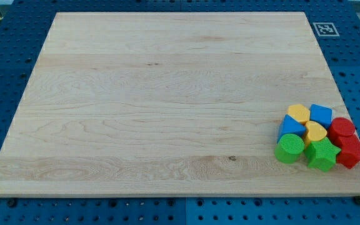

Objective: Separate the blue triangle from the group of blocks

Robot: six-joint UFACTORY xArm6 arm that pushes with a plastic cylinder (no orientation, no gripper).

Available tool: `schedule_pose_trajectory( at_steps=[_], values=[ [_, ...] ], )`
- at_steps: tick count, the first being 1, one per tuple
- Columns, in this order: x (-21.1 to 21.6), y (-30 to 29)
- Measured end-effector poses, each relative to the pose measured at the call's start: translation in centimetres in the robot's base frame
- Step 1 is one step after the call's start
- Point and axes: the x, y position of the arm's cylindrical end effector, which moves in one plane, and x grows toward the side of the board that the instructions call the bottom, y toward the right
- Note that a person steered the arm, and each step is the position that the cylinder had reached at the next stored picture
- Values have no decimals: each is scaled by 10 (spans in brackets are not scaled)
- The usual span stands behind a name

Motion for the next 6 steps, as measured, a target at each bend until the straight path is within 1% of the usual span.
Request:
schedule_pose_trajectory(
  at_steps=[1,2,3,5,6],
  values=[
    [2,-25],
    [2,-83],
    [-20,-121],
    [-100,-166],
    [-100,-171]
  ],
)
